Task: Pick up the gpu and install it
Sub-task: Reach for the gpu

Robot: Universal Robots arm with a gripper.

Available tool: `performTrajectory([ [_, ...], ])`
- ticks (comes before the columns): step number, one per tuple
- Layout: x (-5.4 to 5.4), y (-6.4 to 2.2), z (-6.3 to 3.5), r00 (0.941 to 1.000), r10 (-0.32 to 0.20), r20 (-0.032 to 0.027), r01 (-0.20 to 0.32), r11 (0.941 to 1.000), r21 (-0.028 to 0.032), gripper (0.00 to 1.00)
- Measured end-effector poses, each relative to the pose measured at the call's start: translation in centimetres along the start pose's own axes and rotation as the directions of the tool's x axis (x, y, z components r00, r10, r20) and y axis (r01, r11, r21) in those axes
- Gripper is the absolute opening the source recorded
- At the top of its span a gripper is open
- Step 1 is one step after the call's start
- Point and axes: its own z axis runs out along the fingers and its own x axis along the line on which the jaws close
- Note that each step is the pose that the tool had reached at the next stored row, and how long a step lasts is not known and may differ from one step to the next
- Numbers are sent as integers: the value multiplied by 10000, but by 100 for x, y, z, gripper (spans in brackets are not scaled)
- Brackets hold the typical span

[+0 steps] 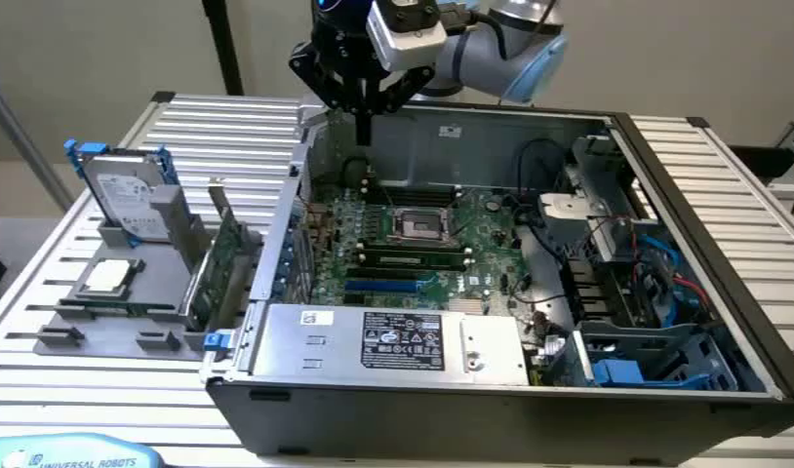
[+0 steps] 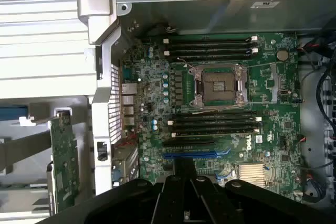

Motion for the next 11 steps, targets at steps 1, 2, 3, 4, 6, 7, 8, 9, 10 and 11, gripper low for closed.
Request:
performTrajectory([
  [1,0,0,0,10000,0,0,0,10000,-6,11],
  [2,0,0,0,10000,0,-1,0,10000,-11,11],
  [3,0,0,0,10000,0,-1,0,10000,-16,11],
  [4,0,0,0,10000,0,-1,0,10000,-21,11],
  [6,0,0,0,10000,1,-2,-1,10000,-31,11],
  [7,0,0,0,10000,1,-3,-1,10000,-36,11],
  [8,0,0,0,10000,1,-3,-1,10000,-41,11],
  [9,0,0,0,10000,1,-3,-1,10000,-46,11],
  [10,10,-2,0,10000,2,-3,-2,10000,-48,11],
  [11,27,-6,0,10000,0,-2,0,10000,-50,11],
])
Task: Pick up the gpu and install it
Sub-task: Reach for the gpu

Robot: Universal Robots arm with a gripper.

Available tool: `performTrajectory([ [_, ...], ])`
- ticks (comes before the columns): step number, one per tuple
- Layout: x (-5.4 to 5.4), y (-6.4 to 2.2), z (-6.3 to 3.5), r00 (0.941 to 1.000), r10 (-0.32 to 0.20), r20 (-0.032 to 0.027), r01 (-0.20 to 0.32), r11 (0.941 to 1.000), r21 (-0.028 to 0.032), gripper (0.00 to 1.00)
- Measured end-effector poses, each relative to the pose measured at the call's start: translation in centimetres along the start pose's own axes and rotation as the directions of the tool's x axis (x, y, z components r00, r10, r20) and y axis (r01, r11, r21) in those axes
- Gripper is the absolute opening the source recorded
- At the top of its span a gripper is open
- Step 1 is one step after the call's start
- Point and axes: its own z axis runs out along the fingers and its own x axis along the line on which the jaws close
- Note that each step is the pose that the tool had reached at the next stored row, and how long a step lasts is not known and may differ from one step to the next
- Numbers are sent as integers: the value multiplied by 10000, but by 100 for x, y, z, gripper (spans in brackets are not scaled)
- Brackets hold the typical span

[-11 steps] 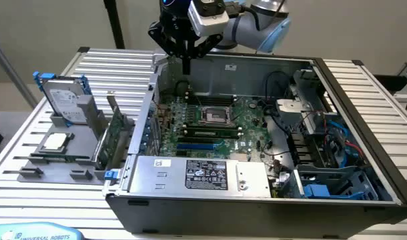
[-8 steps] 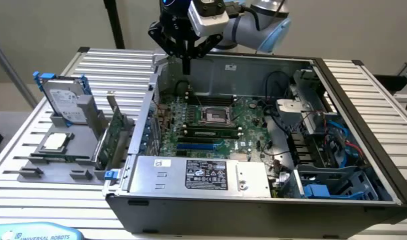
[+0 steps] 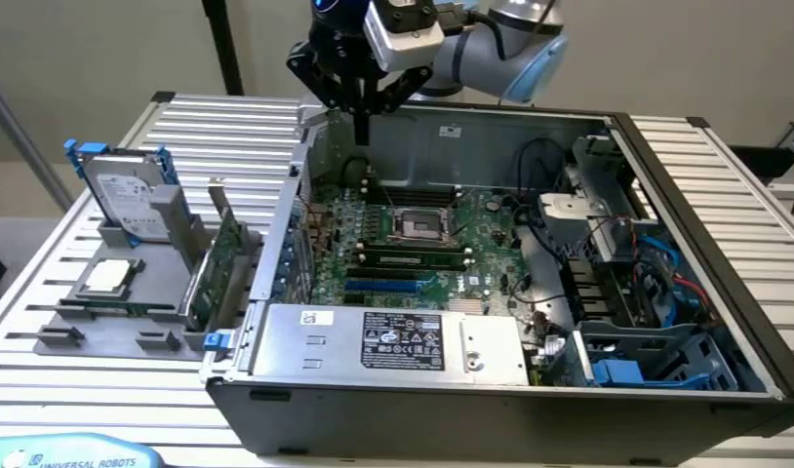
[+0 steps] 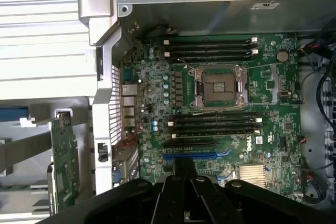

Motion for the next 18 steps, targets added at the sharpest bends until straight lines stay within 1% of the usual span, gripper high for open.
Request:
performTrajectory([
  [6,262,-70,-10,10000,0,9,0,10000,1,11],
  [13,573,-150,-20,10000,-1,39,1,10000,-1,11],
  [18,799,-200,-19,10000,-2,42,2,10000,11,11],
])
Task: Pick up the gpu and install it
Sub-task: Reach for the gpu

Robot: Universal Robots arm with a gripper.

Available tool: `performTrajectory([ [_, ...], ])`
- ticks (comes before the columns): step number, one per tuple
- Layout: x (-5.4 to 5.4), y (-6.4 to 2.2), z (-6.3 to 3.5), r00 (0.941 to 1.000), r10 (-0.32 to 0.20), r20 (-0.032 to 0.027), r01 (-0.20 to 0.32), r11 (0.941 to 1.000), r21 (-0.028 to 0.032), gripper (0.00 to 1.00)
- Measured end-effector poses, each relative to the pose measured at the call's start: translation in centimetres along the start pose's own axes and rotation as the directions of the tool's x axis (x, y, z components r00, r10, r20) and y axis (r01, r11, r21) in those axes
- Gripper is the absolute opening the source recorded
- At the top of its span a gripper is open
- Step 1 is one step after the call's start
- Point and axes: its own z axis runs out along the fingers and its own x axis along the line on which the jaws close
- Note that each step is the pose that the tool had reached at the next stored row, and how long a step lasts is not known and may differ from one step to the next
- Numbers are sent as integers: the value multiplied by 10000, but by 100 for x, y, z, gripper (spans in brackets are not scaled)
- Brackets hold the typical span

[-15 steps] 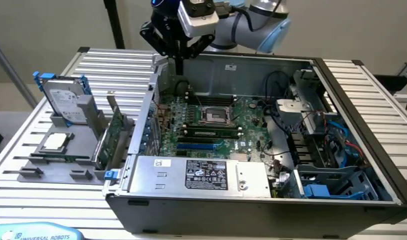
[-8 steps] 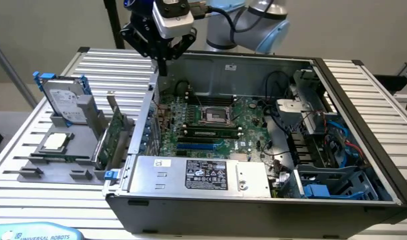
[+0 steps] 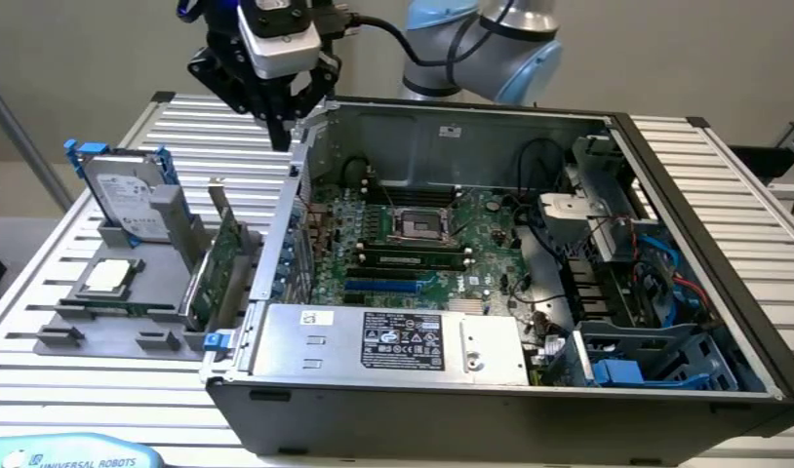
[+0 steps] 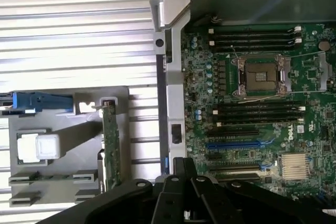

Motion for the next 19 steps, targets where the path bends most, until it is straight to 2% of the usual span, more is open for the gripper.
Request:
performTrajectory([
  [12,537,-102,38,10000,-2,5,2,10000,80,11],
  [19,855,-135,111,10000,-2,8,2,9999,114,11],
])
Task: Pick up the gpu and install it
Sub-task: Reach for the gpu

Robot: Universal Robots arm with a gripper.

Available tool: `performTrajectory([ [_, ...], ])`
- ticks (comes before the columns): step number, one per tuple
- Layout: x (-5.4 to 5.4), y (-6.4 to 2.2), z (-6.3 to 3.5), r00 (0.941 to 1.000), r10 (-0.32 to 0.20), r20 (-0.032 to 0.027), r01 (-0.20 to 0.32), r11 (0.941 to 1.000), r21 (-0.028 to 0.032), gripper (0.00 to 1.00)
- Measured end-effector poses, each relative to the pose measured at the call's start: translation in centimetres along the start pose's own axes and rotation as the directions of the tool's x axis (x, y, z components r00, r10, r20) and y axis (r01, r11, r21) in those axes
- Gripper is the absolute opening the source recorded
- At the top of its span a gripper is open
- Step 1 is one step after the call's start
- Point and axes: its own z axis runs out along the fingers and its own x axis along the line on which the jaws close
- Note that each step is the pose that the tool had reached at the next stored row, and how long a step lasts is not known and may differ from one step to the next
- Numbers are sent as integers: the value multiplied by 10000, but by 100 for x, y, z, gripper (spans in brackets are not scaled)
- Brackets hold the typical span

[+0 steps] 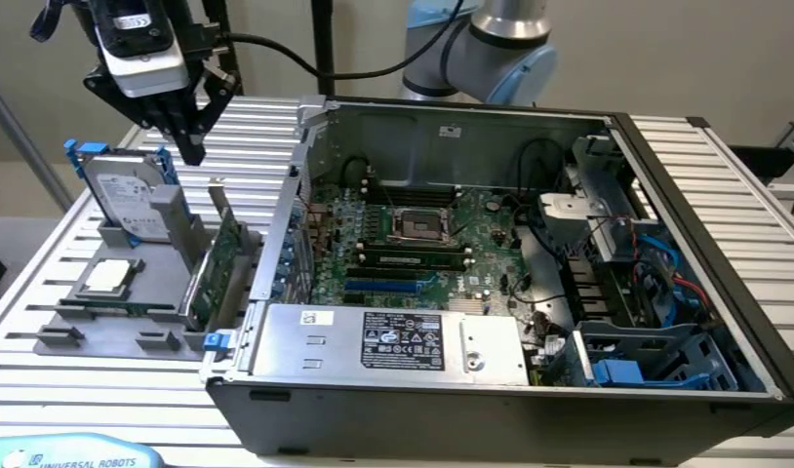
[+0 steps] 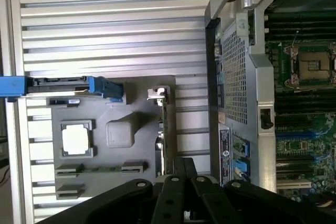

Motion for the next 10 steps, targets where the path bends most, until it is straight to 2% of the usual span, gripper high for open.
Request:
performTrajectory([
  [2,87,-7,19,10000,-1,1,1,10000,8,11],
  [10,96,-8,20,10000,-1,0,1,10000,9,11],
])
